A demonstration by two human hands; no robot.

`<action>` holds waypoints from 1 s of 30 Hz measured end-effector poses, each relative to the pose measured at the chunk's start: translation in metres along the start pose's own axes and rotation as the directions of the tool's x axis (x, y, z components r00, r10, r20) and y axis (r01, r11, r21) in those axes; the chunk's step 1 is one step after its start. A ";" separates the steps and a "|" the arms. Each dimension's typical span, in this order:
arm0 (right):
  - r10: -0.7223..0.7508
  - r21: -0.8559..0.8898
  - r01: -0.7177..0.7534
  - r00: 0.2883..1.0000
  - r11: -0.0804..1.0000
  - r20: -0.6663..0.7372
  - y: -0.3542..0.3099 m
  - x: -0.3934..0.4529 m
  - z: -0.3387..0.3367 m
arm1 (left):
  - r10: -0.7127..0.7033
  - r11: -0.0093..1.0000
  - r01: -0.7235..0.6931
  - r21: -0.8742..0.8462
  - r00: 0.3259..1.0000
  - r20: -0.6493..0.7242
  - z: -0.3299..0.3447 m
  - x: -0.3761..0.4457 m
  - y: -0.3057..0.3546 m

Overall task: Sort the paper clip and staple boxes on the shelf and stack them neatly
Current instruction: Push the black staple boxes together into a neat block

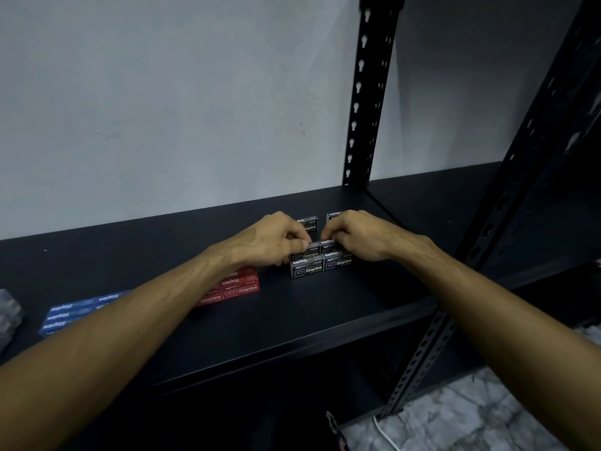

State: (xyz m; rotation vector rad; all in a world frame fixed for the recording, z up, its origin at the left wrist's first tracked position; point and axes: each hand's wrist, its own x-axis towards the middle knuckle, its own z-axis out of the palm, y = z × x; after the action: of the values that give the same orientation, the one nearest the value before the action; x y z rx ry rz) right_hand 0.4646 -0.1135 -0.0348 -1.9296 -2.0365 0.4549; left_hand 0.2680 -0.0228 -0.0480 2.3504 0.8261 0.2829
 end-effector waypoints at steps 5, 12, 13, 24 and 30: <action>-0.004 0.012 0.004 1.000 1.000 0.010 -0.003 -0.004 0.000 | 0.012 1.000 -0.013 0.014 1.000 0.026 0.000 -0.005 0.004; 0.006 0.020 -0.006 0.999 1.000 0.032 -0.007 -0.009 0.000 | 0.001 1.000 -0.002 0.012 0.999 0.046 -0.001 -0.012 0.007; 0.010 0.023 -0.011 0.999 1.000 0.033 -0.008 -0.009 0.001 | -0.002 1.000 0.001 0.018 0.998 0.057 -0.002 -0.013 0.008; 0.078 0.035 -0.085 0.985 0.996 0.152 -0.018 -0.021 -0.004 | -0.018 0.999 0.015 0.028 0.993 0.115 -0.003 -0.018 0.012; 0.047 -0.083 -0.037 0.992 0.996 0.120 -0.019 -0.021 0.001 | 0.014 0.988 -0.028 0.151 0.996 0.092 0.000 -0.019 0.015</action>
State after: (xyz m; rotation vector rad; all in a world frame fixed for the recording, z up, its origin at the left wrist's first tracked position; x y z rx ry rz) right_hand 0.4480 -0.1357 -0.0275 -2.0412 -2.1231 0.5201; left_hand 0.2603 -0.0443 -0.0384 2.4946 0.8049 0.1244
